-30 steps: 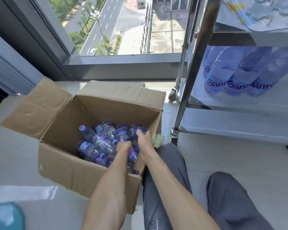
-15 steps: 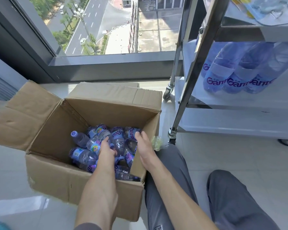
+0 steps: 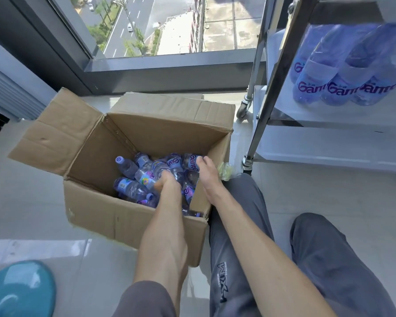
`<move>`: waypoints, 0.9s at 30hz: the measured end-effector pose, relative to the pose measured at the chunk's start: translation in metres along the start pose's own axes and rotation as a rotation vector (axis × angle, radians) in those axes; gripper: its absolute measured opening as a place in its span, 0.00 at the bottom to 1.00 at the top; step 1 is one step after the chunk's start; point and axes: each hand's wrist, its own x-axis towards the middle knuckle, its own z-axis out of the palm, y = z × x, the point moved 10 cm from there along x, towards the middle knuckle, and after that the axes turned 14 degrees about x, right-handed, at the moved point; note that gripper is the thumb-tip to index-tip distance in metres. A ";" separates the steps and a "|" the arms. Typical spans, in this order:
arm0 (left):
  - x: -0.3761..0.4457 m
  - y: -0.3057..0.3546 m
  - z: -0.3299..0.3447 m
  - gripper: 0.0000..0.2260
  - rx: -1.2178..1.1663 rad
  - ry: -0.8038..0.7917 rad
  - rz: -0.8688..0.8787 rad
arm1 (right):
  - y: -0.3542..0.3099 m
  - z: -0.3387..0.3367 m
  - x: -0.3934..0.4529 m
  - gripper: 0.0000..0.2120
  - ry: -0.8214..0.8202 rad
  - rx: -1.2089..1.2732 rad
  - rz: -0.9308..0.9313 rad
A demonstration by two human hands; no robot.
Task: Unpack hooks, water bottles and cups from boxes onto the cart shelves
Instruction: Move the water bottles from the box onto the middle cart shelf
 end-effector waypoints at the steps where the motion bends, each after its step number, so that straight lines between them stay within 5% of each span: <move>1: 0.008 0.006 0.003 0.22 -0.080 0.026 0.085 | -0.003 -0.001 -0.002 0.15 0.006 -0.004 -0.006; 10: -0.042 0.083 -0.047 0.11 0.406 0.148 0.659 | -0.013 -0.002 -0.019 0.15 -0.018 0.115 -0.053; 12: -0.067 0.096 -0.050 0.09 0.425 0.173 0.857 | -0.017 -0.008 -0.029 0.08 -0.039 0.124 -0.085; 18: -0.183 0.108 -0.081 0.06 0.338 0.151 1.356 | -0.080 -0.035 -0.076 0.34 -0.208 -0.134 -0.388; 23: -0.292 0.111 -0.106 0.02 0.235 -0.099 1.597 | -0.143 -0.048 -0.127 0.41 -0.371 -0.258 -0.594; 27: -0.357 0.092 -0.099 0.04 0.197 -0.254 1.561 | -0.169 -0.097 -0.163 0.39 -0.452 -0.198 -0.579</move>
